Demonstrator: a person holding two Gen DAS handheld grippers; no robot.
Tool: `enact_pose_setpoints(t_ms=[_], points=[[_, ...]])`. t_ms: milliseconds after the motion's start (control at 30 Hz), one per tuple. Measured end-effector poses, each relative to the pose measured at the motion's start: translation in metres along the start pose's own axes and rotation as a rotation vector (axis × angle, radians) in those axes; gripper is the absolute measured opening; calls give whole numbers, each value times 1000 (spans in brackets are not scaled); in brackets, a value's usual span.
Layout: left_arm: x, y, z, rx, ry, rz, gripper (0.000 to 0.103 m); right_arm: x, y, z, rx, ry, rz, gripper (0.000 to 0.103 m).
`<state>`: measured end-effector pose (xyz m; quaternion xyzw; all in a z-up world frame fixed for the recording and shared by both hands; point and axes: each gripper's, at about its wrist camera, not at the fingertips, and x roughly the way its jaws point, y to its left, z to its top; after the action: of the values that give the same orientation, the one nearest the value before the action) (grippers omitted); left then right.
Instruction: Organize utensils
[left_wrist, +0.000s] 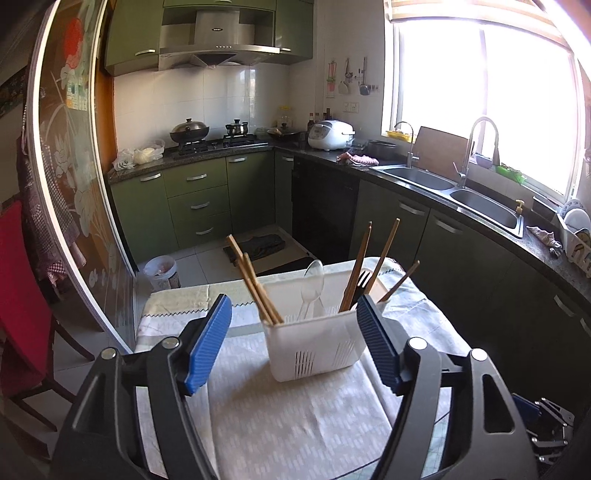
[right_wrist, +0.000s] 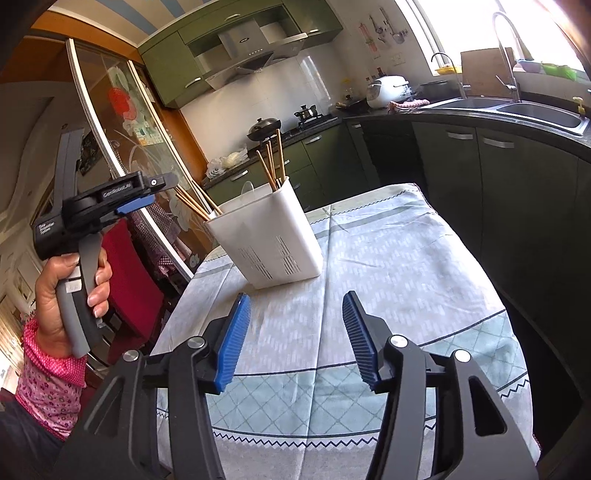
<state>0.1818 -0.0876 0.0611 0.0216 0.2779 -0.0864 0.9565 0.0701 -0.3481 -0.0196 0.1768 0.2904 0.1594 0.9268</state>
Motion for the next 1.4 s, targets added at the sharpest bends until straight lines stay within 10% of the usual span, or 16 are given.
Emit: enact_pose_setpoints(t_ms=[900,1400], points=[[-90,39,-152,-155,-3,180,94,-16,34,-31,-154,-54,-107,98],[-120,29,-173,-132,-66,203,96,-38,47,-41,-225,-108,-139,98]])
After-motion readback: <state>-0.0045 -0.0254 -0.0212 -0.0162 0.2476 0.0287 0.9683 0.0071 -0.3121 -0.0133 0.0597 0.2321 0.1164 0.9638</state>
